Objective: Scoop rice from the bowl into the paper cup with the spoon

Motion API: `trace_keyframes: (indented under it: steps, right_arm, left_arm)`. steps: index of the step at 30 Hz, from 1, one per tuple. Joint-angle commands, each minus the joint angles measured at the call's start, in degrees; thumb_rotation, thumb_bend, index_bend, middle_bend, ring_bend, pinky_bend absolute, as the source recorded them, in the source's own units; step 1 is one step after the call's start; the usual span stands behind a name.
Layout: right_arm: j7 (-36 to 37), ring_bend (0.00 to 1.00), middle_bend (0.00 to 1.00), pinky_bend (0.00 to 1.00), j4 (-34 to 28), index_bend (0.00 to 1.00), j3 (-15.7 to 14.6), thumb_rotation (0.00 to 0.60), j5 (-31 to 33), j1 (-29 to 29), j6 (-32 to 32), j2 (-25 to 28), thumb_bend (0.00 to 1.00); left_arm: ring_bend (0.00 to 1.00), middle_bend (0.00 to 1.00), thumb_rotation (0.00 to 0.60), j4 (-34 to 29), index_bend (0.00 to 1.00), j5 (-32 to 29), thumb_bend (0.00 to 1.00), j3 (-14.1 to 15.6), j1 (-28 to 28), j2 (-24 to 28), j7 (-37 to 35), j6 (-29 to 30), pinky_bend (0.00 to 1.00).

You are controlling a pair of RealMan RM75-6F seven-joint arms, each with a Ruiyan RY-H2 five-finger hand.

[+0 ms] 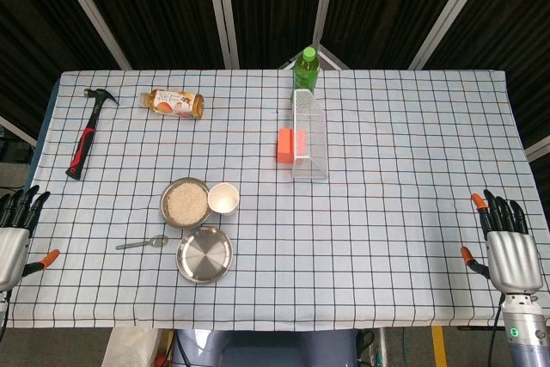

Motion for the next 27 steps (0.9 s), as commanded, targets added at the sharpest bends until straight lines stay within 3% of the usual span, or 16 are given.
trace_keyframes:
  steps: [1, 16, 17, 18, 19, 21, 22, 24, 27]
  right_arm:
    - [0.12, 0.00, 0.00, 0.00, 0.50, 0.00, 0.15, 0.600, -0.21, 0.06, 0.30, -0.27, 0.32]
    - [2.31, 0.00, 0.00, 0.00, 3.37, 0.00, 0.84, 0.600, -0.41, 0.34, 0.90, -1.90, 0.32]
    - [2.49, 0.00, 0.00, 0.00, 3.67, 0.00, 0.87, 0.600, -0.49, 0.40, 0.89, -2.02, 0.32]
    - [2.66, 0.00, 0.00, 0.00, 3.96, 0.00, 0.87, 0.600, -0.60, 0.47, 0.87, -2.11, 0.32]
    - [2.84, 0.00, 0.00, 0.00, 4.23, 0.00, 0.87, 0.600, -0.72, 0.53, 0.85, -2.19, 0.32]
    - [3.30, 0.00, 0.00, 0.00, 4.71, 0.00, 0.91, 0.600, -0.91, 0.63, 0.87, -2.40, 0.32]
    - [3.53, 0.00, 0.00, 0.00, 4.91, 0.00, 0.92, 0.600, -0.97, 0.64, 0.91, -2.53, 0.32]
    - [3.98, 0.00, 0.00, 0.00, 5.25, 0.00, 0.97, 0.600, -1.14, 0.67, 1.08, -2.76, 0.32]
    - [4.24, 0.00, 0.00, 0.00, 5.52, 0.00, 0.98, 0.600, -1.42, 0.63, 1.40, -2.96, 0.32]
  left_arm:
    - [0.00, 0.00, 0.600, 0.01, 0.00, -0.04, 0.00, 0.01, -0.01, 0.05, -0.05, -0.07, 0.00]
    - [0.01, 0.01, 0.600, -0.54, 0.00, -0.79, 0.00, 0.16, 0.35, 0.47, -1.02, -0.36, 0.03]
    - [0.09, 0.09, 0.600, -0.56, 0.00, -0.79, 0.00, 0.11, 0.31, 0.53, -1.04, -0.38, 0.13]
    - [0.25, 0.24, 0.600, -0.54, 0.00, -0.76, 0.01, 0.03, 0.29, 0.55, -1.03, -0.28, 0.31]
    - [0.35, 0.34, 0.600, -0.50, 0.00, -0.63, 0.02, -0.15, 0.29, 0.51, -0.97, 0.09, 0.43]
    - [0.72, 0.72, 0.600, -0.03, 0.04, 0.19, 0.07, -0.61, 0.21, 0.10, -1.04, 1.28, 0.79]
    - [0.79, 0.80, 0.600, 0.19, 0.08, 0.55, 0.08, -0.64, 0.09, -0.10, -1.29, 1.39, 0.85]
    - [0.91, 0.94, 0.600, -0.27, 0.27, 0.18, 0.12, -0.41, -0.24, -0.12, -1.53, 0.17, 0.95]
    - [0.99, 1.00, 0.600, -2.67, 0.42, -1.37, 0.16, -0.19, -1.22, 0.37, -1.08, -3.06, 1.00]
